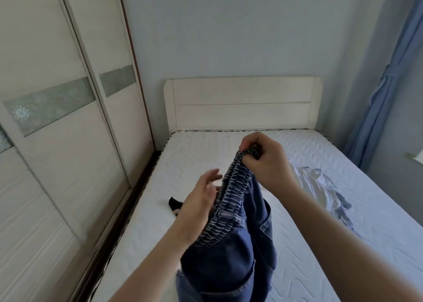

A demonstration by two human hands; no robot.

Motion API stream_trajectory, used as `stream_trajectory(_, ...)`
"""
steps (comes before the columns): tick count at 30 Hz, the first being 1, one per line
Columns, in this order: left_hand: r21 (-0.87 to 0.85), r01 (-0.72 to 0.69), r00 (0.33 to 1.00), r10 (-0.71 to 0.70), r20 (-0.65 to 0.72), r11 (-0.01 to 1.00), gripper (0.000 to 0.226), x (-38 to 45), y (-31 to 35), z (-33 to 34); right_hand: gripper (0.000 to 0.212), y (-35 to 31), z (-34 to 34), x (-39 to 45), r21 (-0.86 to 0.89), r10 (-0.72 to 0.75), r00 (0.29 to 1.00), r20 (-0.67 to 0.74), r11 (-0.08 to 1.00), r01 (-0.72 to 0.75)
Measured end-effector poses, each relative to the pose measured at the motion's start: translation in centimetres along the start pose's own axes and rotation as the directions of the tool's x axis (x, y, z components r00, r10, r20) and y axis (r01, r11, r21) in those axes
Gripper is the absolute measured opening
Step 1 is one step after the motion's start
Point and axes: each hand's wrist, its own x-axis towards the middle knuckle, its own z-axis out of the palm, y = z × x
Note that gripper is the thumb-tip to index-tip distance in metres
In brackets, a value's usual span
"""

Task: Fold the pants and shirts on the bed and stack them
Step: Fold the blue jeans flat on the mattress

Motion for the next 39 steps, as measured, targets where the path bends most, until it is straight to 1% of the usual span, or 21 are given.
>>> stream_trajectory(1, 0.121, -0.012, 0.998, 0.004, 0.070, 0.993, 0.083, -1.1, -0.7, 0.3, 0.038, 0.3, -0.2, 0.2, 0.000, 0.008, 1.000, -0.017, 1.000, -0.008)
stream_trajectory(2, 0.266, -0.018, 0.994, -0.012, 0.111, 0.964, 0.088, -2.0, -1.4, 0.6, 0.041, 0.5, -0.3, 0.3, 0.001, 0.014, 1.000, -0.028, 1.000, -0.014)
stream_trajectory(3, 0.391, -0.012, 0.993, -0.036, 0.116, 0.920, 0.086, -2.6, -2.1, 1.0, 0.042, 0.6, -0.4, 0.5, -0.001, 0.019, 0.999, -0.029, 1.000, -0.019)
stream_trajectory(4, 0.455, 0.011, 0.993, -0.062, 0.098, 0.891, 0.079, -3.0, -2.6, 1.2, 0.041, 0.7, -0.5, 0.7, -0.010, 0.019, 0.999, -0.025, 1.000, -0.020)
stream_trajectory(6, 0.460, 0.082, 0.987, -0.137, 0.088, 0.884, 0.063, -3.4, -3.7, 0.6, 0.038, 0.8, -0.6, 0.9, -0.033, 0.019, 1.000, -0.018, 0.999, -0.019)
stream_trajectory(8, 0.454, 0.145, 0.965, -0.227, 0.130, 0.879, 0.052, -3.4, -4.5, -1.0, 0.036, 0.8, -0.7, 1.0, -0.050, 0.025, 1.000, 0.001, 0.998, -0.024)
stream_trajectory(11, 0.512, 0.187, 0.908, -0.346, 0.235, 0.838, 0.047, -2.9, -5.0, -3.6, 0.041, 1.2, -0.9, 1.0, -0.067, 0.034, 0.999, 0.032, 0.997, -0.032)
stream_trajectory(13, 0.535, 0.210, 0.888, -0.389, 0.246, 0.818, 0.045, -2.7, -5.5, -5.0, 0.043, 1.5, -1.2, 0.9, -0.058, 0.041, 0.998, 0.037, 0.998, -0.038)
stream_trajectory(14, 0.552, 0.213, 0.893, -0.390, 0.226, 0.806, 0.042, -2.6, -5.7, -5.7, 0.043, 1.5, -1.3, 0.8, -0.055, 0.040, 0.998, 0.047, 0.998, -0.038)
stream_trajectory(17, 0.604, 0.205, 0.944, -0.318, 0.085, 0.770, 0.026, -2.1, -6.2, -7.1, 0.044, 1.8, -1.4, 0.7, -0.055, 0.053, 0.995, 0.088, 0.997, -0.048)
stream_trajectory(19, 0.607, 0.159, 0.980, -0.201, 0.001, 0.779, 0.024, -1.7, -5.8, -7.4, 0.042, 1.9, -1.5, 0.9, -0.044, 0.070, 0.992, 0.103, 0.997, -0.066)
stream_trajectory(20, 0.605, 0.114, 0.991, -0.129, -0.018, 0.788, 0.022, -1.5, -5.4, -7.4, 0.041, 2.0, -1.5, 1.0, -0.039, 0.074, 0.991, 0.111, 0.997, -0.070)
stream_trajectory(22, 0.599, -0.026, 0.999, 0.035, -0.003, 0.801, 0.024, -0.9, -4.2, -7.3, 0.042, 2.2, -1.5, 1.0, -0.027, 0.077, 0.987, 0.142, 0.997, -0.074)
stream_trajectory(24, 0.575, -0.182, 0.982, 0.182, 0.059, 0.798, 0.036, -0.4, -2.9, -7.2, 0.046, 2.2, -1.1, 0.8, -0.013, 0.077, 0.978, 0.192, 0.997, -0.076)
stream_trajectory(26, 0.538, -0.301, 0.951, 0.286, 0.114, 0.787, 0.038, 0.1, -1.6, -7.0, 0.048, 2.2, -0.7, 0.6, 0.022, 0.072, 0.966, 0.249, 0.997, -0.081)
stream_trajectory(28, 0.504, -0.375, 0.925, 0.352, 0.144, 0.778, 0.036, 0.5, -0.4, -6.6, 0.049, 2.0, -0.2, 0.4, 0.083, 0.059, 0.948, 0.313, 0.993, -0.089)
stream_trajectory(31, 0.482, -0.430, 0.900, 0.404, 0.164, 0.763, 0.033, 1.1, 0.8, -6.0, 0.050, 1.6, 0.7, 0.2, 0.172, 0.024, 0.918, 0.397, 0.980, -0.100)
stream_trajectory(34, 0.442, -0.424, 0.903, 0.408, 0.137, 0.790, 0.037, 1.4, 1.2, -5.4, 0.047, 1.6, 1.6, -0.1, 0.312, 0.006, 0.914, 0.405, 0.939, -0.144)
stream_trajectory(36, 0.416, -0.387, 0.917, 0.389, 0.085, 0.823, 0.040, 1.5, 0.9, -5.1, 0.042, 1.7, 2.1, -0.4, 0.408, 0.001, 0.920, 0.393, 0.896, -0.175)
stream_trajectory(37, 0.401, -0.345, 0.932, 0.360, 0.041, 0.849, 0.041, 1.5, 0.8, -5.0, 0.038, 1.9, 2.3, -0.5, 0.449, -0.002, 0.923, 0.385, 0.874, -0.185)
stream_trajectory(39, 0.314, -0.247, 0.957, 0.281, -0.069, 0.917, 0.040, 1.5, 0.5, -4.9, 0.033, 2.0, 2.8, -1.0, 0.504, -0.002, 0.924, 0.382, 0.839, -0.206)
